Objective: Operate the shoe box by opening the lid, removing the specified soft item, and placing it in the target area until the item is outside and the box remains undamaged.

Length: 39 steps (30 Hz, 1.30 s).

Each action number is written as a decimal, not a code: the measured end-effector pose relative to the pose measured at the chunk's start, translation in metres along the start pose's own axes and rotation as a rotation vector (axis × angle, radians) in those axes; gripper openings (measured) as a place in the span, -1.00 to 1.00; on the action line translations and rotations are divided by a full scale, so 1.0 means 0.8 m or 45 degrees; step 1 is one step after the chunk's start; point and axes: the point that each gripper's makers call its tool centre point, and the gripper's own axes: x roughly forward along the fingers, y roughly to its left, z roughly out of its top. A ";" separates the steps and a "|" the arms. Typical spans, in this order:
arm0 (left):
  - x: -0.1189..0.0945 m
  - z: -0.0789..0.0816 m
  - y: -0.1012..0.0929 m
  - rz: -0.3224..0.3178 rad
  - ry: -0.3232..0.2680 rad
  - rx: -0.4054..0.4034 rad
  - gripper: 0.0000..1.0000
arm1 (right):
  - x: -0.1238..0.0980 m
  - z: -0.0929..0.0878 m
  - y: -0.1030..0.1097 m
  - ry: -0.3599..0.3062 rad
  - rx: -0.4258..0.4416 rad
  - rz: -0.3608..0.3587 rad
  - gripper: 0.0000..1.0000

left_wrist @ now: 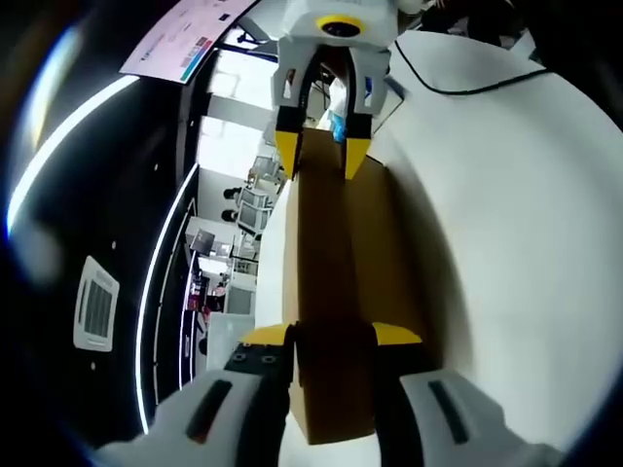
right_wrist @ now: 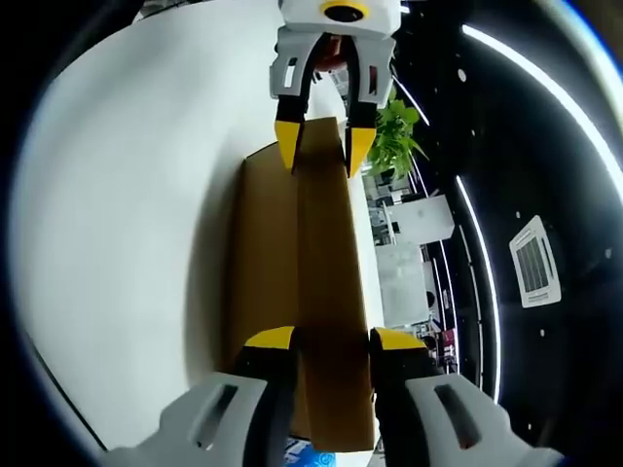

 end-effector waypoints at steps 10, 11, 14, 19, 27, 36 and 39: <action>0.009 -0.005 -0.013 0.066 -0.001 0.036 -0.40 | 0.007 -0.005 0.014 0.011 -0.040 -0.067 -0.43; 0.010 -0.005 -0.013 0.071 0.000 0.039 -0.40 | 0.007 -0.006 0.014 0.012 -0.054 -0.076 -0.43; 0.012 -0.006 -0.015 0.095 0.009 0.053 -0.40 | 0.009 -0.006 0.016 0.017 -0.057 -0.091 -0.43; 0.014 -0.007 -0.022 0.139 0.021 0.074 -0.40 | 0.011 -0.008 0.022 0.027 -0.100 -0.125 -0.43; 0.017 -0.008 -0.028 0.224 0.024 0.077 -0.40 | 0.012 -0.007 0.029 0.023 -0.183 -0.176 -0.44; 0.019 -0.008 -0.031 0.292 0.011 0.074 -0.41 | 0.013 -0.008 0.034 0.043 -0.200 -0.235 -0.44; 0.019 -0.007 -0.032 0.312 0.009 0.070 -0.41 | 0.012 -0.008 0.034 0.045 -0.206 -0.257 -0.44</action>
